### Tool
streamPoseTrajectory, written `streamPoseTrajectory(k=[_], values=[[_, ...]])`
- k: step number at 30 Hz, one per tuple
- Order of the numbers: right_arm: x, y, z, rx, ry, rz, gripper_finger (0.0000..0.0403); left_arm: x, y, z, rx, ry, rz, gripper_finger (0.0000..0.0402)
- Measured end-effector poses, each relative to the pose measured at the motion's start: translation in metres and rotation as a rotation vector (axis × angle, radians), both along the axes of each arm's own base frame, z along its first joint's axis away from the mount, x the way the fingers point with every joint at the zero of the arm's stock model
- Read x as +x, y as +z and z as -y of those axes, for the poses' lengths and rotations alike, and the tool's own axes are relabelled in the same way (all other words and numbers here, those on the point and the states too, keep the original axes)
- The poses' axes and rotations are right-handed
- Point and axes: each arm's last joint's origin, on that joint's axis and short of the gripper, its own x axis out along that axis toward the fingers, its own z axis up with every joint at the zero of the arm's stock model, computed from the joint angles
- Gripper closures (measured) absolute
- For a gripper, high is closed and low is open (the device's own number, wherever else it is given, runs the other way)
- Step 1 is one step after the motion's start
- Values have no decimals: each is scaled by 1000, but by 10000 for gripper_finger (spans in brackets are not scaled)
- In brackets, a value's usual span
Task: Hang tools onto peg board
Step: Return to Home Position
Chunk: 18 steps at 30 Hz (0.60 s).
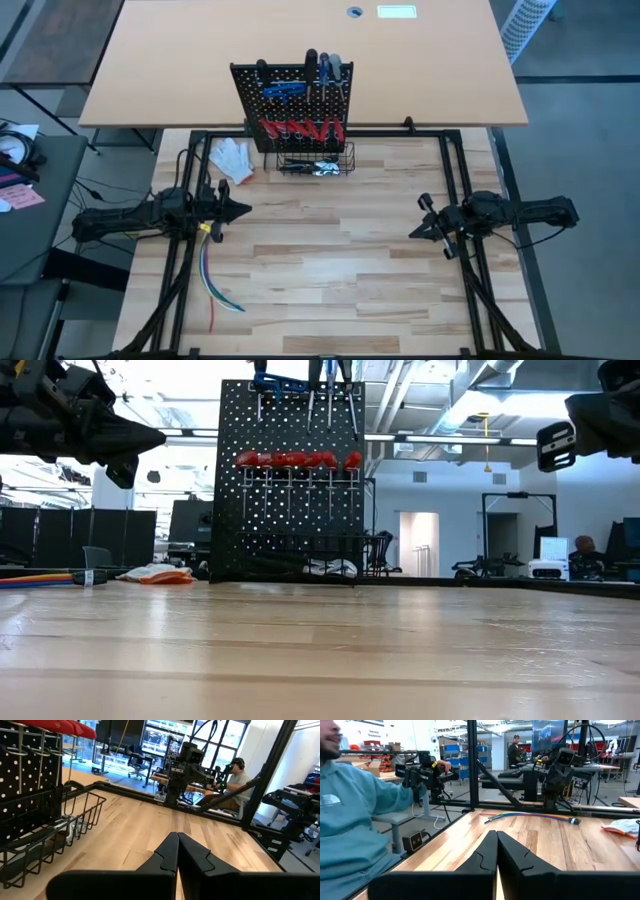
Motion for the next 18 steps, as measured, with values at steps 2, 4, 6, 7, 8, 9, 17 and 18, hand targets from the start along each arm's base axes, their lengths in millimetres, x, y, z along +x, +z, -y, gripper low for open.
streamPoseTrajectory(k=[2, 4, 6, 7, 8, 9, 17, 18], values=[[0, 0, 0, 0, 0, 0, 391, 0, 0, -1, 0, 7, 0, 401], [0, 0, 0, 0, 0, -1, 391, 0, 0, -2, 0, 19, 0, 401], [0, 0, 0, 0, 0, 0, 391, 0, 0, -3, 0, 28, 0, 401], [0, 0, 0, 0, 0, -1, 391, 0, 0, -3, 0, 30, 0, 401], [0, 0, 0, 0, 0, -1, 391, 0, 0, -3, 0, 30, 0, 401], [0, 0, 0, 0, 0, -1, 391, 0, 0, -3, 0, 30, 0, 401], [0, 0, 0, 0, 0, -2, 391, 0, 0, -3, -1, 30, -5, 401], [0, 0, 0, 0, 0, -2, 391, 0, 0, -3, -1, 30, -6, 401]])
